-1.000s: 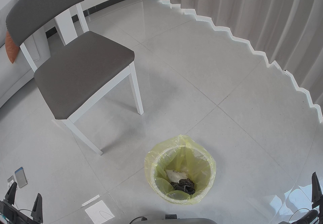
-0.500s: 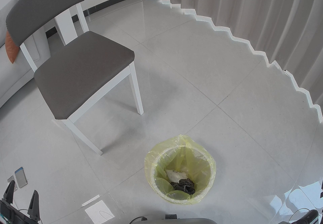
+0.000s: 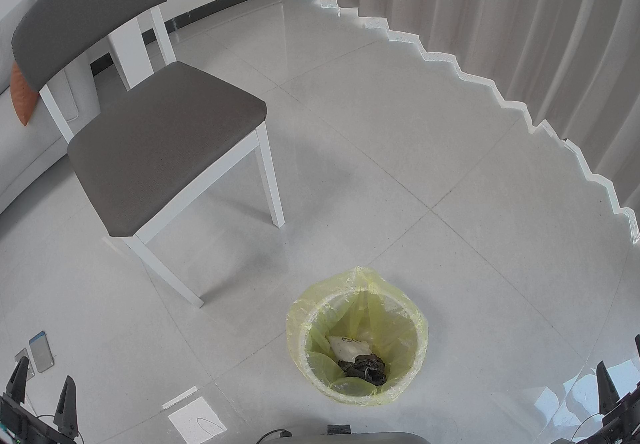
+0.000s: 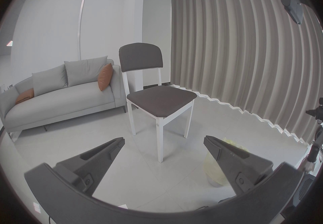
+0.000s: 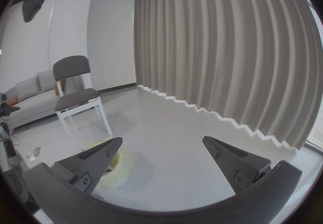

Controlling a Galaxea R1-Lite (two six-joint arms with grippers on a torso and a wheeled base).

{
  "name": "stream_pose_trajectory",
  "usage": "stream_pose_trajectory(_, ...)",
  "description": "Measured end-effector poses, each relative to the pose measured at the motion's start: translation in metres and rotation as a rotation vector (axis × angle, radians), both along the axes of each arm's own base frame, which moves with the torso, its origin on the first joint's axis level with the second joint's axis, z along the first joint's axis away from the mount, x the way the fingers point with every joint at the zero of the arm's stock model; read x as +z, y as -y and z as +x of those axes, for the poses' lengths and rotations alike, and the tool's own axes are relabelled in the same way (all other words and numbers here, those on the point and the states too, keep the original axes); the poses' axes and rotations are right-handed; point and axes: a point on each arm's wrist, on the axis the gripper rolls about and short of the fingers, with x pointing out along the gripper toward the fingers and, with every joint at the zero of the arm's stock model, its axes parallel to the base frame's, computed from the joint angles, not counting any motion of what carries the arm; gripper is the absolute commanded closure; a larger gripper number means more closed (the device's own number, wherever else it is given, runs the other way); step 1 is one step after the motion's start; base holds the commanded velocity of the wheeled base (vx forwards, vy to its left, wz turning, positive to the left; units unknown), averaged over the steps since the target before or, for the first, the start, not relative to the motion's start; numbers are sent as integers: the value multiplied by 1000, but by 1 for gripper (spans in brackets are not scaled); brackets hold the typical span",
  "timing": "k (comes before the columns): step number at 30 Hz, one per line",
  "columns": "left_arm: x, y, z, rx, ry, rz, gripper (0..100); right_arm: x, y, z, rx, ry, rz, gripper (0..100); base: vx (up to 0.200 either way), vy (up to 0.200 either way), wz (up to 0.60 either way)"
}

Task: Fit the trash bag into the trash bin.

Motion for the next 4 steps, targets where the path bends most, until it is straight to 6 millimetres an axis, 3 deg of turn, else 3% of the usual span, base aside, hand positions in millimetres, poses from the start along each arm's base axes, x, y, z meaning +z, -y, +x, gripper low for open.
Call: stream_pose_trajectory(4,0,0,0,1,0,1,0,-1,0,0,10,-9,15,0,0,0,0)
